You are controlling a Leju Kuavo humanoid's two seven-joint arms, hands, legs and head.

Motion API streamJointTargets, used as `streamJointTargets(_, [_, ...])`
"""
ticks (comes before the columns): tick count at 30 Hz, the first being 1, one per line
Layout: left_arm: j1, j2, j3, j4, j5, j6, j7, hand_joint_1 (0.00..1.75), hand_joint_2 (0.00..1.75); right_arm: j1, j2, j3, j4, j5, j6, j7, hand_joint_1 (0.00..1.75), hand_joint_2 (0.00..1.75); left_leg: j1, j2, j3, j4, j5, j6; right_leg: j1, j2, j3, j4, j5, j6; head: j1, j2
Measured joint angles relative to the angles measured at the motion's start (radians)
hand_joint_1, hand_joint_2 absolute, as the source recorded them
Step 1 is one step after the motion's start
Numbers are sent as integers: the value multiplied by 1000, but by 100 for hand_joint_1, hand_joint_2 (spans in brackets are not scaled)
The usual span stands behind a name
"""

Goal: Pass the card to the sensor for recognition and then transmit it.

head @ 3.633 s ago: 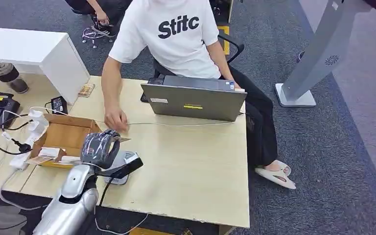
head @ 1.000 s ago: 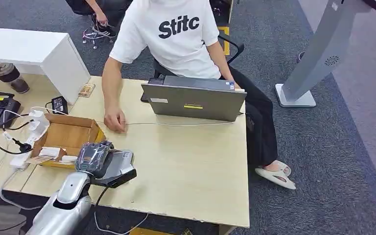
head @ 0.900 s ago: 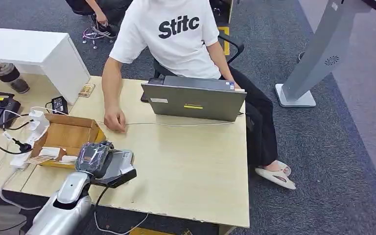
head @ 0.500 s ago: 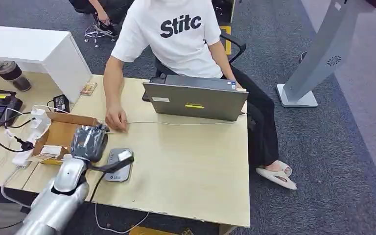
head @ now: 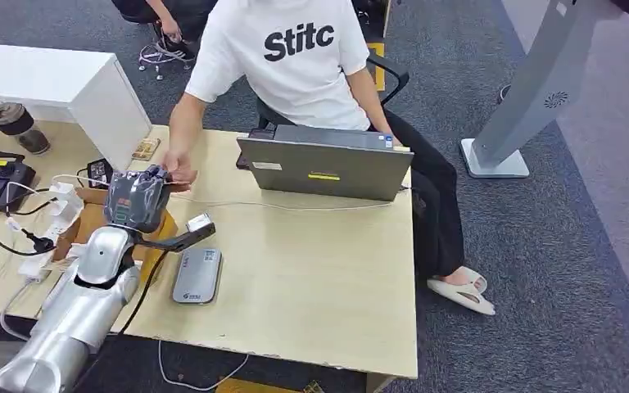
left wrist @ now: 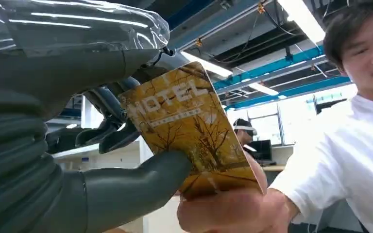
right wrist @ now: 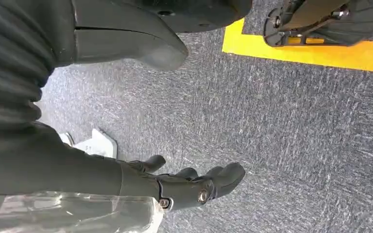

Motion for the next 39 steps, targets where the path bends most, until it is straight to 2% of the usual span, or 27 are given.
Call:
streamJointTargets(18, [-1, 34, 14, -1, 45, 5, 3, 175, 175, 4, 0, -1, 0, 0, -7, 0, 0, 175, 0, 5, -1, 0, 0, 0, 0, 5, -2, 0, 0, 0, 0, 0])
streamJointTargets(19, [0, 35, 17, -5, 56, 6, 3, 0, 175, 4, 0, -2, 0, 0, -8, 0, 0, 175, 0, 5, -2, 0, 0, 0, 0, 5, -2, 0, 0, 0, 0, 0])
streamJointTargets(21, [3, 37, 33, -16, 88, 23, 2, 0, 175, 5, 0, -4, 0, 1, -9, 0, 0, 175, 0, 6, -2, 0, 0, 0, 0, 6, -3, 0, 0, 0, 0, 0])
streamJointTargets(24, [21, 37, 76, -49, 144, 93, -13, 0, 175, 6, 0, -8, 0, 2, -14, -1, 0, 175, 0, 6, -3, 0, -1, 0, 0, 5, -3, 0, 0, 0, 0, 0])
streamJointTargets(28, [52, 33, 134, -90, 189, 139, -31, 0, 175, 6, 0, -15, 0, 3, -15, -3, 0, 175, 0, 5, -3, 0, -1, 0, 0, 5, -4, 0, 0, 0, 0, 0])
streamJointTargets(33, [76, 28, 175, -117, 202, 146, -37, 0, 175, 7, 0, -17, 0, 3, -15, -3, 0, 175, 0, 5, -3, 0, 1, -1, 0, 5, -4, 0, 1, 0, 0, 0])
streamJointTargets(39, [106, 19, 227, -137, 223, 151, -77, 0, 175, 7, 0, -25, 0, 9, -15, -4, 0, 175, 0, 5, -2, 0, 1, -1, 0, 5, -3, 0, 1, 0, 0, 0])
